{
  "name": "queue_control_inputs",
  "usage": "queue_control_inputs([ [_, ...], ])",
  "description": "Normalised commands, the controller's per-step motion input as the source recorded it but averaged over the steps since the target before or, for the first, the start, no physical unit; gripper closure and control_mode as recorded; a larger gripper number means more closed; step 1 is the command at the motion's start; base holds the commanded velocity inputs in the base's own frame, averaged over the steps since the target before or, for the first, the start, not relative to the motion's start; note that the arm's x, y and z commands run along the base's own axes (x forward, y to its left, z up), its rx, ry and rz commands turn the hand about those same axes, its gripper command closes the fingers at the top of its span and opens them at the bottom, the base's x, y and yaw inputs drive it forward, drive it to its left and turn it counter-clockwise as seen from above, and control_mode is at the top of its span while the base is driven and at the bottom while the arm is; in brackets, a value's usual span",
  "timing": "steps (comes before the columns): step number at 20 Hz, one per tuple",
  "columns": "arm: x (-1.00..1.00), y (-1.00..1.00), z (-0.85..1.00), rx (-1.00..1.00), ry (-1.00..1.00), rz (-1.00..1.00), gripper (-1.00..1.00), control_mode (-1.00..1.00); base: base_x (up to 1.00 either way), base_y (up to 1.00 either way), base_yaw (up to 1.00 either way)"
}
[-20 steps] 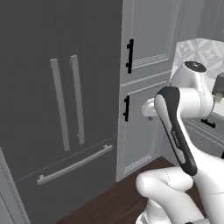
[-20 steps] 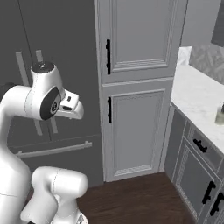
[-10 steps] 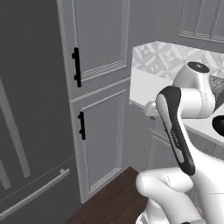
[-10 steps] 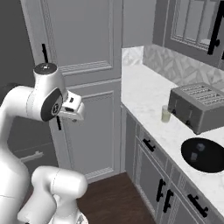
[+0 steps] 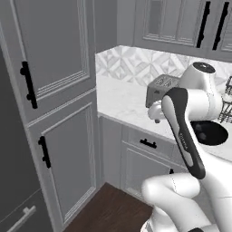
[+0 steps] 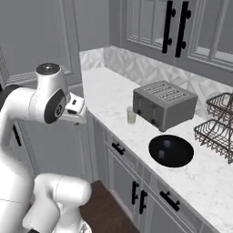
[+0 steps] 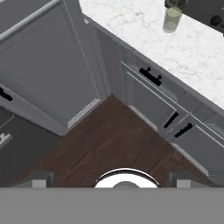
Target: Grab a lemon wedge from the fridge and one ice cube from the ice bowl, and put them in the glass of lemonade.
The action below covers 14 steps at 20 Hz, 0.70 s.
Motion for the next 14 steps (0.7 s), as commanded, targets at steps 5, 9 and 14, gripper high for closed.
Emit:
queue_control_inputs([
  [5, 0.00, 0.00, 0.00, 0.00, 0.00, 0.00, -1.00, 1.00, 0.24, 0.07, -0.72],
  [9, 0.00, 0.00, 0.00, 0.00, 0.00, 0.00, -1.00, 1.00, 0.61, -0.07, -0.45],
  [14, 0.00, 0.00, 0.00, 0.00, 0.00, 0.00, -1.00, 1.00, 0.49, -0.28, -0.41],
])
